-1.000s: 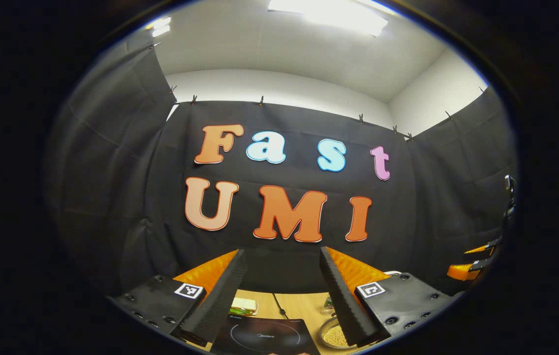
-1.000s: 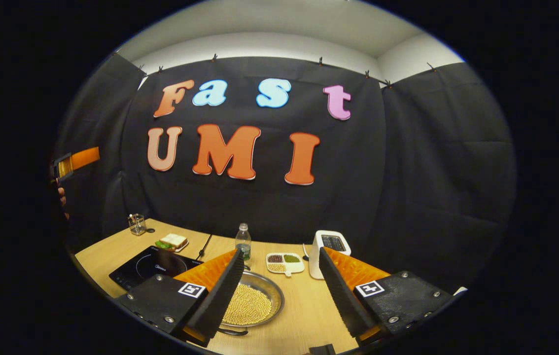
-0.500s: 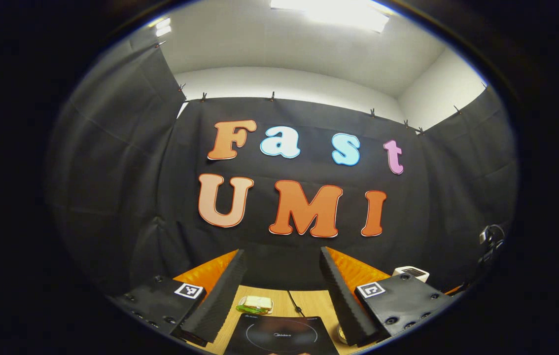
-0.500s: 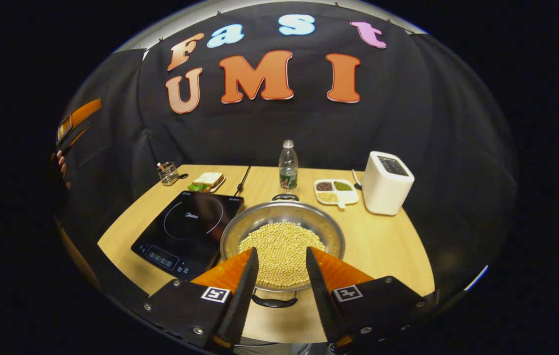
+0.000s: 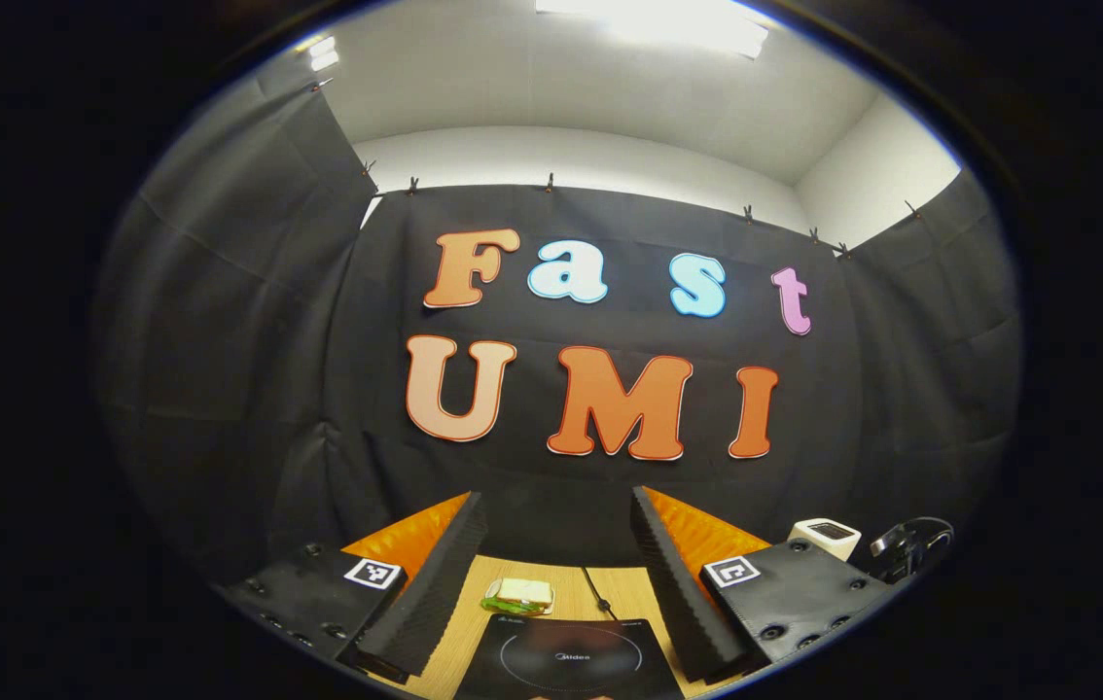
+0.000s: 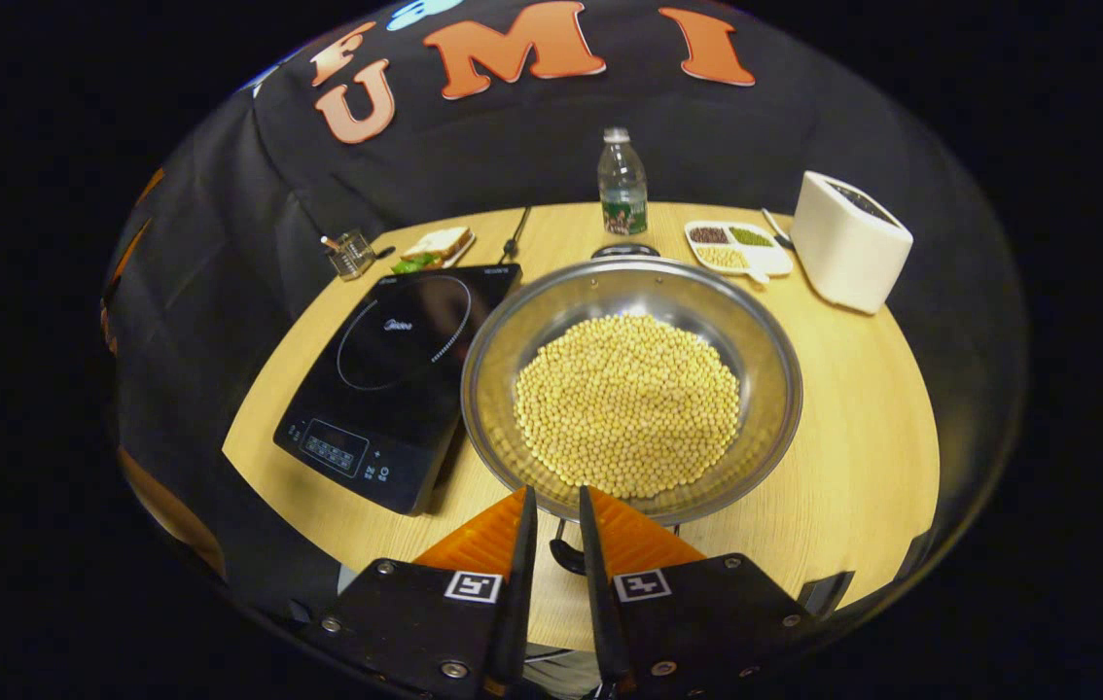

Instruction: First push the handle of the pot to place it horizontally, then grasp the pot with both hands and set it on the induction cooktop.

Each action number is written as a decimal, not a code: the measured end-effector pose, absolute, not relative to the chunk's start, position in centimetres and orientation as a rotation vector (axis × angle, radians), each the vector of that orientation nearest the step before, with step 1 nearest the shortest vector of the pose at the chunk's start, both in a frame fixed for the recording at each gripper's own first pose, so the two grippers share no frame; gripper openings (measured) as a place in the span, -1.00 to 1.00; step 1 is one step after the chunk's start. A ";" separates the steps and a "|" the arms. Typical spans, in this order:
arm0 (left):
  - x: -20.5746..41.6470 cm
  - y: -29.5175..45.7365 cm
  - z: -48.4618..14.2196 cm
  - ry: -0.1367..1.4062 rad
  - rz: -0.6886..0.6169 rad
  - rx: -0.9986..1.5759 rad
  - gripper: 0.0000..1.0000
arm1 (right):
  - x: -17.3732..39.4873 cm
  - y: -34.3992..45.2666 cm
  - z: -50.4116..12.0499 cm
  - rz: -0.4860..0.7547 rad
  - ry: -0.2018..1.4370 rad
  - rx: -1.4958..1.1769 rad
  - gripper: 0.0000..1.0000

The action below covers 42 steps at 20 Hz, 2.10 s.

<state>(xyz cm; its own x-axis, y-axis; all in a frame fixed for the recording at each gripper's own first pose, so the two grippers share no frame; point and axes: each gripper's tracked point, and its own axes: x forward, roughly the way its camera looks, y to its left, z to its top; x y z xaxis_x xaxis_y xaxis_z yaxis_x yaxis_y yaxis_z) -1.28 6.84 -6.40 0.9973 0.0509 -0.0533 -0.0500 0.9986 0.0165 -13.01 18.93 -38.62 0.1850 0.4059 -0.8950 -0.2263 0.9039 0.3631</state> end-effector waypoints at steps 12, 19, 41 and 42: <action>-1.1 7.4 -7.4 0.090 0.056 0.013 0.94 | -16.1 23.4 -41.5 0.548 1.506 0.221 -0.99; -0.6 7.5 -8.2 0.122 0.063 0.012 0.96 | -15.6 22.1 -43.2 0.455 1.555 0.281 -1.00; 4.1 2.9 -9.4 0.173 -0.033 0.071 0.96 | -11.9 9.9 -47.2 0.152 1.557 0.285 -1.00; 4.2 2.8 -9.6 0.177 -0.038 0.073 0.96 | -11.6 9.2 -47.4 0.132 1.555 0.286 -0.99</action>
<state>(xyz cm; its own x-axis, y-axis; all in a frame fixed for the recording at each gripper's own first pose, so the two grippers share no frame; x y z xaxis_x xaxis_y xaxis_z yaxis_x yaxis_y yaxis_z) 4.18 2.81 -9.57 0.9837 -0.0311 -0.1770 0.0439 0.9966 0.0691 -11.64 9.24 -47.44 0.0176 0.2625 -0.9648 0.0959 0.9600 0.2629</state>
